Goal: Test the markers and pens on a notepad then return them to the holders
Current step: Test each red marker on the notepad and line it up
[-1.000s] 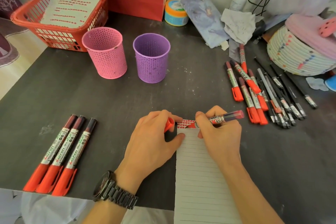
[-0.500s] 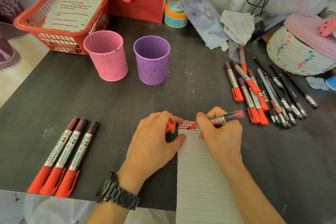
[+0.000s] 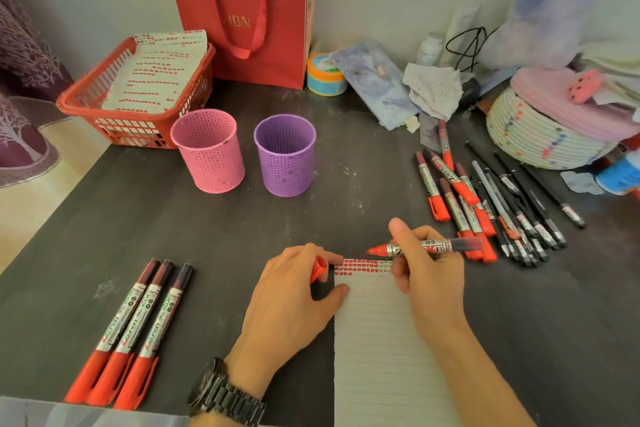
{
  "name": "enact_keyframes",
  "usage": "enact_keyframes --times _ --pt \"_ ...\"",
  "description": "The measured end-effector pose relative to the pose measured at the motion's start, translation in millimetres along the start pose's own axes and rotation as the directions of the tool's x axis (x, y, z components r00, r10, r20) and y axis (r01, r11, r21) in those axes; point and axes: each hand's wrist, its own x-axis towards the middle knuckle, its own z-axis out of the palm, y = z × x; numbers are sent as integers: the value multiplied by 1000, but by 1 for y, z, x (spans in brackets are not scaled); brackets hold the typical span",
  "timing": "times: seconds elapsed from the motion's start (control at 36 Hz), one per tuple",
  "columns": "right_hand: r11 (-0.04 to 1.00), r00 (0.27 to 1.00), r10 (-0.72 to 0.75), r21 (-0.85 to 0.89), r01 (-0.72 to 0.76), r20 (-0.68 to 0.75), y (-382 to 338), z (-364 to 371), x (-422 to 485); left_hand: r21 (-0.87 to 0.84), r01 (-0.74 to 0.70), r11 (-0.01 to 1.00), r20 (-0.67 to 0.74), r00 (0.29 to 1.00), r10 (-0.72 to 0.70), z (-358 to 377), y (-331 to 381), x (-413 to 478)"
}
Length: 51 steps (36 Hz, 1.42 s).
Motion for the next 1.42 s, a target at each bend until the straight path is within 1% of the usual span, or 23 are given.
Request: enact_keyframes --times 0.06,0.11,0.19,0.28,0.33,0.39,0.44,0.58,0.67,0.81,0.97,1.14,1.25,1.42 --pt "994 998 66 84 -67 20 -8 -4 0 1 12 1000 19 1000 -12 -2 2 0" --pt "968 989 136 207 -144 54 -15 -11 -4 0 22 1000 35 999 -22 -4 4 0" --pt "849 946 268 421 -321 181 -21 -28 -15 -40 39 998 37 999 -38 -9 8 -3" --pt "775 909 306 481 -411 284 -28 -47 -27 -148 57 987 -5 998 -58 -14 12 -5" --pt "767 902 321 480 -426 288 -33 -57 -34 -181 88 980 -21 995 -93 -18 15 -7" --pt "772 912 329 486 -410 246 -39 -65 -41 -192 103 976 -21 994 -109 -21 22 -8" --pt "775 926 324 507 -377 193 -43 -73 -47 -217 88 972 11 996 -88 -25 33 -7" --pt "811 953 291 507 -292 85 -52 -87 -54 -200 -69 977 102 991 90 -29 63 -9" --pt "843 968 249 484 -236 38 -58 -91 -57 -253 -128 959 93 983 156 -30 76 -14" --pt "865 982 189 476 -159 -16 -61 -96 -60 -237 -192 952 53 976 210 -32 87 -17" --pt "897 993 118 429 -105 -4 -69 -98 -65 -166 -252 953 17 966 258 -39 106 -18" --pt "910 996 85 404 -90 31 -72 -95 -67 -166 -255 953 25 965 262 -43 119 -20" --pt "914 996 85 397 -86 21 -70 -93 -70 -169 -278 946 18 958 285 -46 122 -24" --pt "908 990 135 394 -144 50 -67 -93 -74 -125 -267 956 35 961 273 -47 121 -22"
